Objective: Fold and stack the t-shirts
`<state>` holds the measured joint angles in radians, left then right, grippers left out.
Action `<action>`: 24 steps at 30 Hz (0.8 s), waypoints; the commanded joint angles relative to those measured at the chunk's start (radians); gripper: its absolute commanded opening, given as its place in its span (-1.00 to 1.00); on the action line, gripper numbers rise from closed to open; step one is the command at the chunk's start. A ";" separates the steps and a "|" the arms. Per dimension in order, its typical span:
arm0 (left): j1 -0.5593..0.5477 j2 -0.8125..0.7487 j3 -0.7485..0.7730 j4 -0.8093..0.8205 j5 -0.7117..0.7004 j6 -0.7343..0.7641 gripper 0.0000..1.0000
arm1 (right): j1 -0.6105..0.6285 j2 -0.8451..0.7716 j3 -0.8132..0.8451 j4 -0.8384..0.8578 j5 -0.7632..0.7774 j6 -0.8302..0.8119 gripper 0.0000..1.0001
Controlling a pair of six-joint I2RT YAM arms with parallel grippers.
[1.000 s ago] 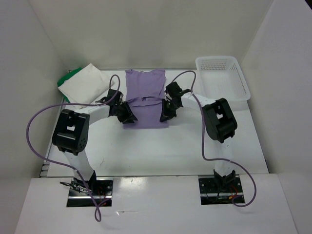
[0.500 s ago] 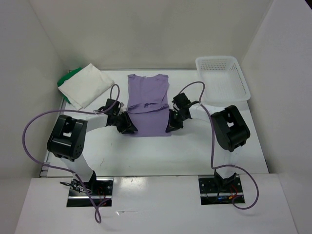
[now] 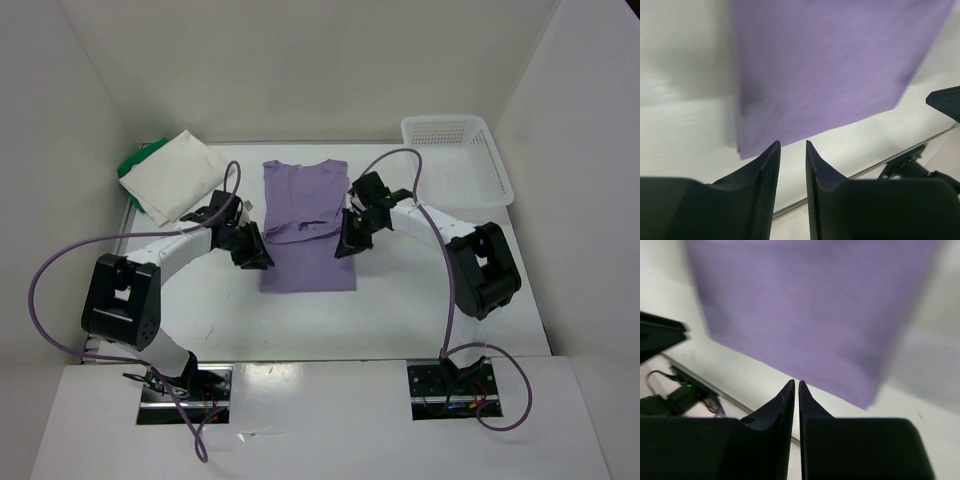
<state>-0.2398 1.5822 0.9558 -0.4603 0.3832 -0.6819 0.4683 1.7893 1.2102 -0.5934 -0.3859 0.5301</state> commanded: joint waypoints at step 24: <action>-0.027 0.061 -0.172 0.140 -0.144 -0.030 -0.31 | 0.150 0.423 0.485 0.271 0.338 0.018 -0.76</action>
<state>-0.2649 1.6382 0.8307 -0.2981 0.3408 -0.7376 0.6106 2.2074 1.6501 -0.4301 -0.2173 0.5350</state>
